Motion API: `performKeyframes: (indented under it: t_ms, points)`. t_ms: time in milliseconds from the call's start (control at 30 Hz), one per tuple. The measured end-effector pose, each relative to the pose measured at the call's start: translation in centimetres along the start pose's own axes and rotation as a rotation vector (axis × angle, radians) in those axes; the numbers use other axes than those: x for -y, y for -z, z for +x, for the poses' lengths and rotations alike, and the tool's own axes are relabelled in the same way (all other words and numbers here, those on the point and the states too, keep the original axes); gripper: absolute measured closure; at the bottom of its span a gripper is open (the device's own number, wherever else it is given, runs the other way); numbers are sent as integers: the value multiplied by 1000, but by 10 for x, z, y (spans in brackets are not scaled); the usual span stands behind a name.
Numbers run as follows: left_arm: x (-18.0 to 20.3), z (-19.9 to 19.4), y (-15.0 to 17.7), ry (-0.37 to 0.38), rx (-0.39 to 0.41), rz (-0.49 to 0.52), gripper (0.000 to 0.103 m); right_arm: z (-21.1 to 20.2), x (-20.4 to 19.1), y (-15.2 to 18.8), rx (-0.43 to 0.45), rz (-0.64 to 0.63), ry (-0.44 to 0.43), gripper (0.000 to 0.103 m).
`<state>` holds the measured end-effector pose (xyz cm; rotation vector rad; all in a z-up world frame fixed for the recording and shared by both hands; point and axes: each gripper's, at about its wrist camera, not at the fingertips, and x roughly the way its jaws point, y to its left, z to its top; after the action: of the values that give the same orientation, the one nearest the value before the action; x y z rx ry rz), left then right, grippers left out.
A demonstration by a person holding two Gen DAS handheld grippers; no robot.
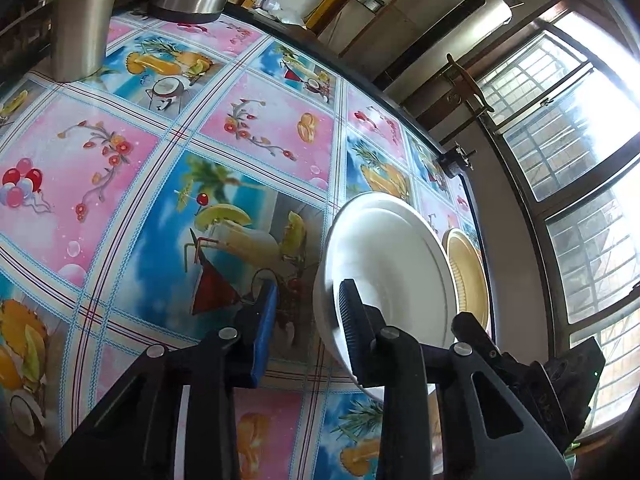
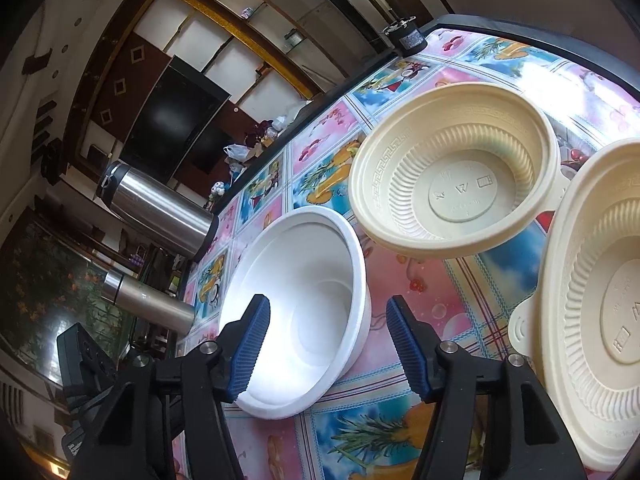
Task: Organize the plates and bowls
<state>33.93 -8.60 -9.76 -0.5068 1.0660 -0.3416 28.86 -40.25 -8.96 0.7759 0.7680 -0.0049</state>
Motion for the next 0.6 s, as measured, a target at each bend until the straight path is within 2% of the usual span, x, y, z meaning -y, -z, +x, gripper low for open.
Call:
performKeyframes:
  t_ms: [167,233,267,367,600]
  points:
    - [0,-1,0,10,6,-7,74,-4,0,-1,22,0,3,43]
    - [0,-2,0,12,11,-10,76,-4,1,-2,27,-3,7,47]
    - [0,-2,0,14,10,-9,82,-4,1,-2,25,-3,9,50]
    - [2,0,1,27,2,-6,84,-1,1,-2,8,-11,16,62]
    - [6,6,4,33,-12,3,89,-1,1,-3,15,-11,20,65]
